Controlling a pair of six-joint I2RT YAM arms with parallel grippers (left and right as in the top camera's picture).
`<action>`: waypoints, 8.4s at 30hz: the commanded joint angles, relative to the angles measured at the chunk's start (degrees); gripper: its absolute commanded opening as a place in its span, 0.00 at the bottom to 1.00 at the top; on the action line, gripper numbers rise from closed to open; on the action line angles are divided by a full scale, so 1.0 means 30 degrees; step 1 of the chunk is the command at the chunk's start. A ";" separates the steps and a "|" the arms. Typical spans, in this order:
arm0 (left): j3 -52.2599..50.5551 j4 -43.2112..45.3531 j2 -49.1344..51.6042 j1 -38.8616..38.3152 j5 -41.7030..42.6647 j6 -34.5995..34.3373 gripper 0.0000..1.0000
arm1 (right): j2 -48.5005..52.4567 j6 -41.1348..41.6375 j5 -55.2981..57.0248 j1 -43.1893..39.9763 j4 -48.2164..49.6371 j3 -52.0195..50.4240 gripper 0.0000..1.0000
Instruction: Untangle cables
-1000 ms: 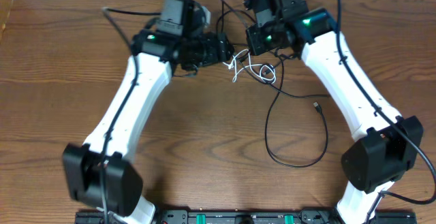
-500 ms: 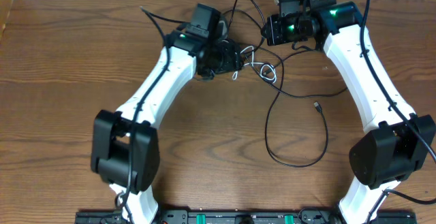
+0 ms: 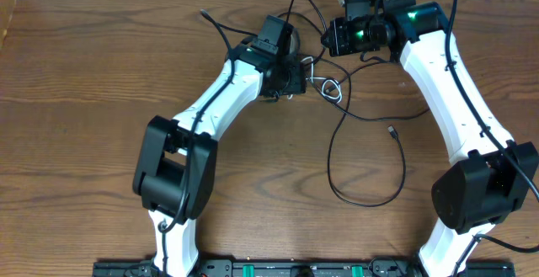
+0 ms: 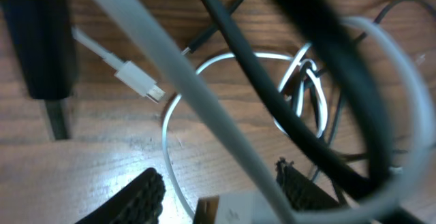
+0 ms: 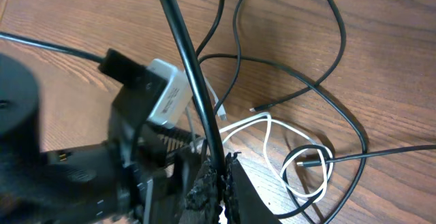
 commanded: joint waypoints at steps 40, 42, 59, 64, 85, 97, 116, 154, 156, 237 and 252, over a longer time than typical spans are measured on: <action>-0.0117 -0.1647 -0.9289 0.7796 -0.6747 0.2565 0.08 | -0.0481 -0.0153 0.0641 -0.8539 -0.3745 -0.0117 0.01; -0.0109 -0.1785 -0.9289 0.8065 -0.6732 0.2557 0.08 | -0.0481 -0.0160 0.0474 -0.9267 -0.4131 -0.0117 0.01; -0.0131 -0.2310 -0.6936 0.3810 0.0823 0.3002 0.34 | -0.0474 -0.0605 0.0036 -0.8298 -0.4663 -0.0117 0.01; -0.0138 -0.0772 -0.4415 0.1974 0.2004 0.3002 0.46 | -0.0474 -0.0605 0.0036 -0.8240 -0.4809 -0.0117 0.01; -0.0131 0.8451 0.1909 -0.0954 0.5289 0.2331 0.63 | -0.0474 -0.1166 0.0029 -0.8240 -0.5384 -0.0117 0.01; -0.0131 1.1817 0.3774 -0.2477 0.2375 0.2339 0.59 | -0.0474 -0.1173 0.0029 -0.8167 -0.5712 -0.0117 0.01; -0.0131 0.7563 0.0211 0.0306 -0.0415 0.2448 0.08 | -0.0474 -0.1282 0.1275 -0.8182 -0.6011 -0.0124 0.01; -0.0124 0.8466 -0.9435 0.2193 0.5894 0.1384 0.08 | -0.0510 -0.2834 -0.4014 -0.7293 -0.6543 -0.0087 0.87; -0.0131 0.8539 -0.9435 0.2193 0.5931 0.1253 0.07 | -0.0510 -0.4575 -0.6543 -0.7264 -0.6426 -0.0080 0.84; -0.0131 0.5909 -0.9180 0.2353 0.4393 0.0809 0.08 | 0.0452 -0.8743 -0.4962 0.1923 -0.3628 0.0036 0.33; -0.0138 0.2215 -0.9034 0.2470 -0.4160 0.2149 0.08 | -0.4736 -0.6579 -0.5195 -0.1392 -0.4044 0.0321 0.01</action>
